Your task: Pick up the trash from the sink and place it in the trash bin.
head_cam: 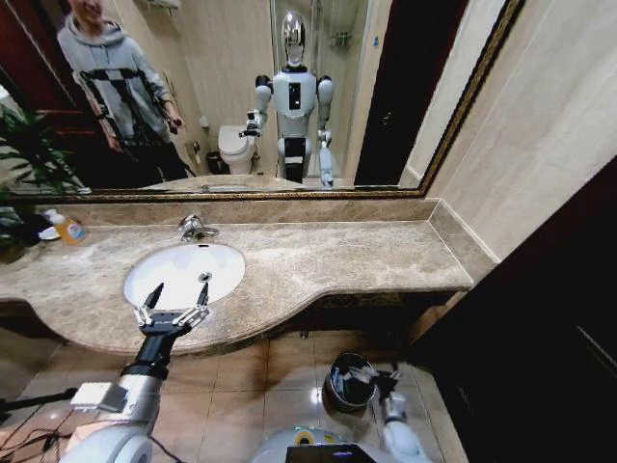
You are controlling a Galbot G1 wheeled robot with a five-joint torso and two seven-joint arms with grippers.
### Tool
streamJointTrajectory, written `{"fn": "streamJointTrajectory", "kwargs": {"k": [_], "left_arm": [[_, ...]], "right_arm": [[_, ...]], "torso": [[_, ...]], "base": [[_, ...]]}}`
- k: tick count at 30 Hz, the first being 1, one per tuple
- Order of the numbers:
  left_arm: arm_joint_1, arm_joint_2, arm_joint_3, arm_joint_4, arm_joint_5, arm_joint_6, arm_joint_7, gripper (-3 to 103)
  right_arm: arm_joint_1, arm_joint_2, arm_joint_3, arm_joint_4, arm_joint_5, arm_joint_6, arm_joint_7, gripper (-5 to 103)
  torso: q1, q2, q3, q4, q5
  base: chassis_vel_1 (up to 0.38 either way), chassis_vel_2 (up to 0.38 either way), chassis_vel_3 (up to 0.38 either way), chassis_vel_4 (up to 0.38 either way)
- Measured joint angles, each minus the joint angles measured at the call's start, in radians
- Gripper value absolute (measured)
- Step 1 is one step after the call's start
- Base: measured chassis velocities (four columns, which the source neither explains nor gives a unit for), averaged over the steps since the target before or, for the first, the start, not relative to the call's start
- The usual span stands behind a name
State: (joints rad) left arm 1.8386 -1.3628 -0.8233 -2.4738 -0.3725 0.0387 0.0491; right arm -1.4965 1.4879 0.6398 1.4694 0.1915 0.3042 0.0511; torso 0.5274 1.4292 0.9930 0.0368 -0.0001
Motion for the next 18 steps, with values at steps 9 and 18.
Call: {"fn": "streamJointTrajectory", "kwargs": {"k": [9, 18], "left_arm": [[0.0, 0.0, 0.0, 0.0, 0.0, 0.0, 0.0, 100], [0.0, 0.0, 0.0, 0.0, 0.0, 0.0, 0.0, 100]], "right_arm": [[-0.208, 0.026, 0.031, 0.551, 0.009, -0.146, -0.057, 100], [-0.193, 0.043, -0.005, 0.831, -0.035, -0.294, -0.074, 100]], "torso": [[0.0, 0.0, 0.0, -0.0001, -0.0001], [0.0, 0.0, 0.0, 0.0, 0.0]], "base": [[0.0, 0.0, 0.0, 0.0], [0.0, 0.0, 0.0, 0.0]]}}
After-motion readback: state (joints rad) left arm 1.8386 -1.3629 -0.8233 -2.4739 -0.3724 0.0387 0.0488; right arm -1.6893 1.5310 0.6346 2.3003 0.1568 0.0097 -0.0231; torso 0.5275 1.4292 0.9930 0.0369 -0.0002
